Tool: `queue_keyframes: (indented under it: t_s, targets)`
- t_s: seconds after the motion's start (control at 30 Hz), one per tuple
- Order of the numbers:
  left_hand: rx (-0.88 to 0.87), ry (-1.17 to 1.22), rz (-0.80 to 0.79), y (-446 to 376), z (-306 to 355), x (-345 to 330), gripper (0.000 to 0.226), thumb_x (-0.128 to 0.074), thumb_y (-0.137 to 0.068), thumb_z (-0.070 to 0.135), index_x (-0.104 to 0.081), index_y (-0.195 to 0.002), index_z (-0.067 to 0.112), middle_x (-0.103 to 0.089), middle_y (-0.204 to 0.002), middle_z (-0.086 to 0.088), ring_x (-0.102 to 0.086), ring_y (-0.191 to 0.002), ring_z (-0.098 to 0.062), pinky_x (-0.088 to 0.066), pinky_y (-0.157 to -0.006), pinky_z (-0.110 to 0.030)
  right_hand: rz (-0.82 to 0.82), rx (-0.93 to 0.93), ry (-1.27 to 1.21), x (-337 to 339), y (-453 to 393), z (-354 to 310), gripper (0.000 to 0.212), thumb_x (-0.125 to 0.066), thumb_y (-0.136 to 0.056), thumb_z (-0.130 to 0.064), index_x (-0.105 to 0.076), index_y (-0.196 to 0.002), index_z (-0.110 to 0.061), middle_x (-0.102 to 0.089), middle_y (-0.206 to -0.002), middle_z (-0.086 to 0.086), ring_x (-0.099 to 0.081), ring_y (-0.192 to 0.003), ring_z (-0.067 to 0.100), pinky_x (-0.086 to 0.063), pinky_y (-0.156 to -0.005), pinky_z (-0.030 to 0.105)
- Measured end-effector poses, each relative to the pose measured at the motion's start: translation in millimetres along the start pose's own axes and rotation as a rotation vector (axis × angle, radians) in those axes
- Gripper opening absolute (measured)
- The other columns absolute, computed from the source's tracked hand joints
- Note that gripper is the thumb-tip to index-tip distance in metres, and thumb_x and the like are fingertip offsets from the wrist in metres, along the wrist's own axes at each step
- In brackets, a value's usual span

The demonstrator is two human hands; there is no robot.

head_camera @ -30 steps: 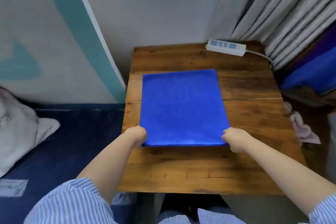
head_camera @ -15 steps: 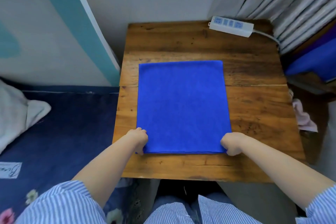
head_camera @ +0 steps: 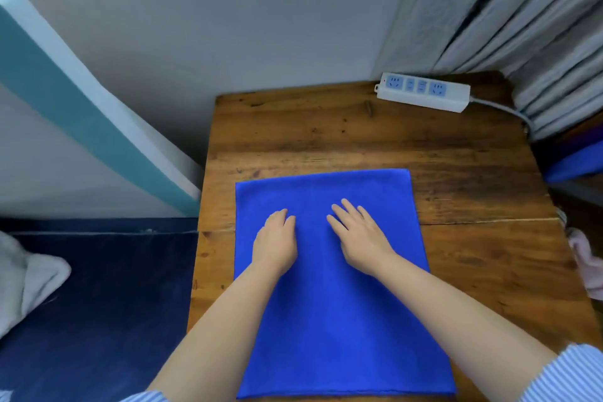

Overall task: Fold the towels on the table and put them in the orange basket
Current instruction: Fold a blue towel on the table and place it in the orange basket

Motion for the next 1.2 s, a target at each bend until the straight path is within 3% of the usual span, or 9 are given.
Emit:
queue_keyframes:
  t_s: [0.1, 0.27, 0.37, 0.53, 0.63, 0.83, 0.97, 1.07, 1.2]
  targets:
    - [-0.042, 0.019, 0.071, -29.6, 8.5, 0.4, 0.046, -0.027, -0.099, 0.018, -0.023, -0.145, 0.013, -0.014, -0.156, -0.004, -0.008, -0.145, -0.02, -0.019, -0.114, -0.032, 0.074, -0.018, -0.049, 3.8, -31.9, 3.2, 0.055, -0.027, -0.095, -0.012, -0.009, -0.147, -0.013, 0.001, -0.157, 0.004, 0.007, -0.145, 0.022, 0.004, -0.118, 0.037]
    - [-0.023, -0.067, 0.135, -70.6, 6.8, -4.4, 0.049, -0.026, -0.099, 0.031, -0.02, -0.146, 0.02, -0.013, -0.156, -0.002, -0.009, -0.145, -0.02, -0.017, -0.113, -0.035, 0.063, -0.004, -0.035, -3.5, -73.7, 14.7, 0.054, -0.027, -0.098, -0.029, -0.009, -0.147, -0.015, 0.0, -0.157, 0.001, 0.004, -0.145, 0.019, 0.005, -0.118, 0.037]
    - [-0.01, -0.102, 0.153, -77.0, -3.7, -9.2, 0.051, -0.028, -0.097, 0.04, -0.02, -0.146, 0.028, -0.011, -0.157, 0.003, -0.005, -0.145, -0.019, -0.01, -0.115, -0.04, 0.087, 0.052, 0.011, 1.1, -79.8, 24.6, 0.056, -0.034, -0.096, -0.035, -0.018, -0.146, -0.015, -0.011, -0.156, 0.0, -0.006, -0.145, 0.021, 0.0, -0.117, 0.041]
    - [0.175, -0.009, 0.174, -82.2, -55.6, -6.5, 0.054, -0.03, -0.094, 0.05, -0.018, -0.145, 0.036, -0.009, -0.157, 0.004, 0.004, -0.145, -0.023, 0.002, -0.116, -0.046, 0.112, -0.153, -0.001, 8.7, -66.8, 95.4, 0.058, -0.033, -0.095, -0.04, -0.016, -0.146, -0.018, -0.011, -0.156, -0.001, -0.006, -0.145, 0.019, 0.001, -0.117, 0.037]
    - [0.22, 0.015, 0.152, -87.5, -79.4, -0.4, 0.054, -0.028, -0.094, 0.05, -0.018, -0.145, 0.035, -0.006, -0.157, 0.003, 0.005, -0.145, -0.025, 0.001, -0.115, -0.048, 0.133, -0.262, -0.014, 16.9, -52.3, 134.0, 0.056, -0.034, -0.096, -0.039, -0.02, -0.145, -0.015, -0.014, -0.156, 0.001, -0.007, -0.145, 0.021, -0.002, -0.116, 0.039]
    - [0.225, -0.045, 0.118, -89.8, -105.7, 18.4, 0.055, -0.027, -0.096, 0.048, -0.017, -0.146, 0.029, -0.004, -0.157, -0.004, 0.004, -0.145, -0.025, -0.002, -0.116, -0.046, 0.066, -0.472, -0.028, 24.2, -33.3, 175.5, 0.061, -0.026, -0.096, -0.043, -0.009, -0.147, -0.014, -0.001, -0.157, 0.002, 0.008, -0.144, 0.021, 0.008, -0.114, 0.048]
    - [0.024, -0.114, 0.187, -93.6, -73.2, 37.8, 0.049, -0.042, -0.092, 0.023, -0.036, -0.139, 0.012, -0.031, -0.148, -0.012, -0.023, -0.139, -0.026, -0.014, -0.113, -0.043, 0.162, -0.328, -0.017, 48.1, -41.3, 147.3, 0.06, -0.046, -0.089, -0.019, -0.023, -0.143, -0.007, -0.031, -0.148, 0.011, -0.015, -0.142, 0.025, -0.001, -0.115, 0.049]
    - [0.054, -0.131, 0.179, -99.5, -66.7, 49.4, 0.046, -0.047, -0.084, 0.012, -0.045, -0.13, 0.011, -0.051, -0.128, -0.014, -0.042, -0.121, -0.031, -0.02, -0.111, -0.045, 0.108, -0.286, 0.047, 54.5, -51.2, 135.2, 0.064, -0.048, -0.082, -0.005, -0.025, -0.142, -0.01, -0.048, -0.129, 0.01, -0.038, -0.126, 0.027, -0.01, -0.114, 0.046]
    - [0.067, -0.225, 0.08, -102.9, -62.7, 49.6, 0.035, -0.044, -0.087, 0.01, -0.051, -0.121, 0.013, -0.058, -0.119, -0.009, -0.047, -0.115, -0.029, -0.026, -0.107, -0.042, -0.002, -0.301, 0.122, 62.1, -62.2, 130.8, 0.034, -0.047, -0.08, -0.001, -0.053, -0.113, -0.009, -0.054, -0.112, 0.011, -0.045, -0.112, 0.028, -0.03, -0.101, 0.04]
Point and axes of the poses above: each hand's wrist, its own y-axis away from the middle knuckle, its own x-axis out of the back of the hand, z = x × y, the point moved 9 cm from there along -y, towards the middle knuckle
